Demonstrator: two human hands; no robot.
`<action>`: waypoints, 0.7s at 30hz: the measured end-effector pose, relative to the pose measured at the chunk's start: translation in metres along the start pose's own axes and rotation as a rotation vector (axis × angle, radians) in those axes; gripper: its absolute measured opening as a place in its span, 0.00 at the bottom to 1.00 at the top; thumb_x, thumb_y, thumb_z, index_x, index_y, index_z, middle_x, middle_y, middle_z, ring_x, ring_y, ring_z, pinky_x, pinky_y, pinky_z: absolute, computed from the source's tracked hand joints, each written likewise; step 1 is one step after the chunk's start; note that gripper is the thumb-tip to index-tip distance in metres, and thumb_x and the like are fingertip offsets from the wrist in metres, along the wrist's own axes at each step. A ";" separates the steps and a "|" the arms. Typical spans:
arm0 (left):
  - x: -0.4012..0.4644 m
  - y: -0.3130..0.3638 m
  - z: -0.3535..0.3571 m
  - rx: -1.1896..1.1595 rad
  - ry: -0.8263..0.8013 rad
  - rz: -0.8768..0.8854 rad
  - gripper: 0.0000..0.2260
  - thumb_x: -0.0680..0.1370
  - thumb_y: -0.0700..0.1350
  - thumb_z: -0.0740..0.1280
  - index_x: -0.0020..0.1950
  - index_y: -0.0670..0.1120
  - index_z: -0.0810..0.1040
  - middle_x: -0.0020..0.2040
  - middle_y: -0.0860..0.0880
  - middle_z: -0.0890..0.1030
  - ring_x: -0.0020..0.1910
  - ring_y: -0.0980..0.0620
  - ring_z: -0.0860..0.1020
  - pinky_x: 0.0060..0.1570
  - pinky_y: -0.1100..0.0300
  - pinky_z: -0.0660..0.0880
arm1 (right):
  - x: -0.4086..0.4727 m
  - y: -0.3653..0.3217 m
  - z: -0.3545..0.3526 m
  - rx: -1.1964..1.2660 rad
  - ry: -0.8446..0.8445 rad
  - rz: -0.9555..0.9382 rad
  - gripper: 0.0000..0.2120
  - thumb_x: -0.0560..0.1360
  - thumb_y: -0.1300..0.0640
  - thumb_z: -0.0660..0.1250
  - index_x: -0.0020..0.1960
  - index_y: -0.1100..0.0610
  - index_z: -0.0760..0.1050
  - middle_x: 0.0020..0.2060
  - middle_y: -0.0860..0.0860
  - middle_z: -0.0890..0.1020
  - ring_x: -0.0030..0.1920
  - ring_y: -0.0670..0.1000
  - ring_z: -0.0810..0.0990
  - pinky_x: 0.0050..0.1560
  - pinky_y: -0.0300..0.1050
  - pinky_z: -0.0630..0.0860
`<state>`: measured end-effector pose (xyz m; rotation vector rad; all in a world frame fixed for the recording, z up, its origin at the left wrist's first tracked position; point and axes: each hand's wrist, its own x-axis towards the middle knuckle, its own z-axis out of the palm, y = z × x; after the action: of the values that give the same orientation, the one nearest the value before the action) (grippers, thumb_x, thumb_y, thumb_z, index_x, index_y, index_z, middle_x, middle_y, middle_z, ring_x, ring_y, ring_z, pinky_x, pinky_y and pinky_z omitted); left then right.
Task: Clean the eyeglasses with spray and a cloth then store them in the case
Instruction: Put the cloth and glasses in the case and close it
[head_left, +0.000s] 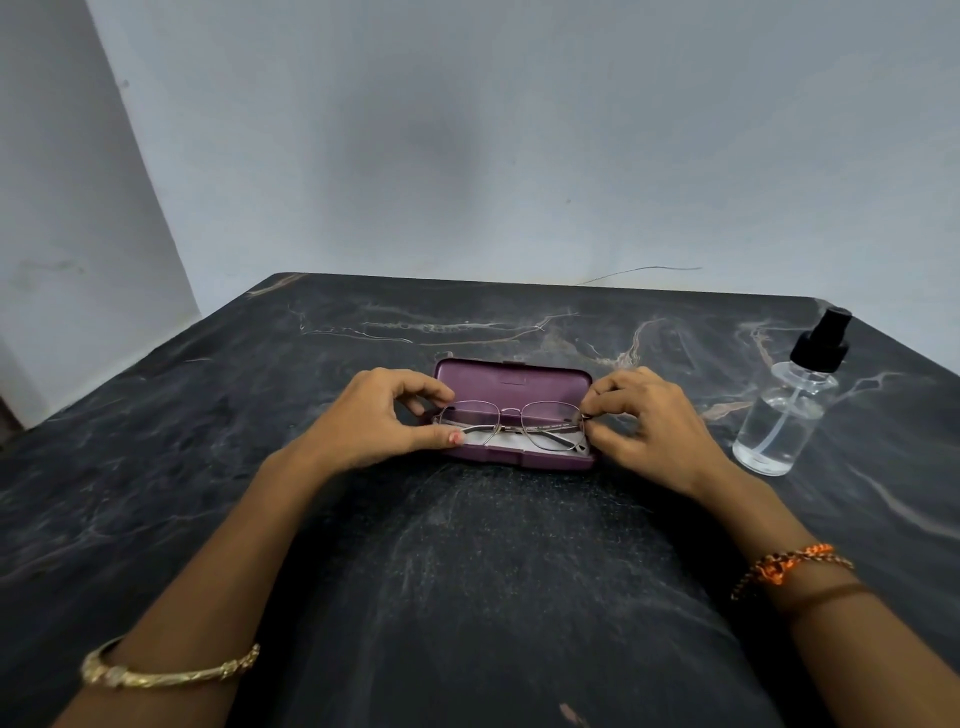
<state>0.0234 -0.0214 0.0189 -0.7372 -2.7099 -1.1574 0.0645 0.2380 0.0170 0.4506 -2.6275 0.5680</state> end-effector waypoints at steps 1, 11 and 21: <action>0.000 0.000 0.000 0.008 -0.019 0.002 0.19 0.63 0.49 0.76 0.52 0.49 0.79 0.44 0.58 0.79 0.45 0.58 0.77 0.38 0.71 0.73 | 0.000 0.000 0.000 0.007 -0.003 0.006 0.05 0.70 0.60 0.67 0.44 0.57 0.82 0.45 0.51 0.81 0.48 0.52 0.75 0.48 0.44 0.70; 0.002 -0.002 0.003 0.017 -0.028 0.015 0.22 0.63 0.49 0.76 0.55 0.47 0.78 0.49 0.51 0.79 0.49 0.53 0.76 0.41 0.67 0.73 | 0.000 -0.001 0.002 0.084 -0.044 0.047 0.03 0.70 0.59 0.68 0.42 0.58 0.80 0.43 0.48 0.79 0.47 0.50 0.76 0.49 0.43 0.70; 0.002 -0.004 0.003 0.006 -0.040 0.006 0.21 0.63 0.50 0.76 0.54 0.49 0.78 0.49 0.53 0.79 0.48 0.56 0.75 0.43 0.70 0.71 | 0.000 -0.006 0.000 0.172 -0.020 0.094 0.16 0.65 0.57 0.55 0.42 0.56 0.81 0.43 0.47 0.79 0.46 0.48 0.75 0.47 0.45 0.71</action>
<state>0.0195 -0.0211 0.0148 -0.7752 -2.7402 -1.1446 0.0669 0.2330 0.0187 0.3865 -2.6409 0.8279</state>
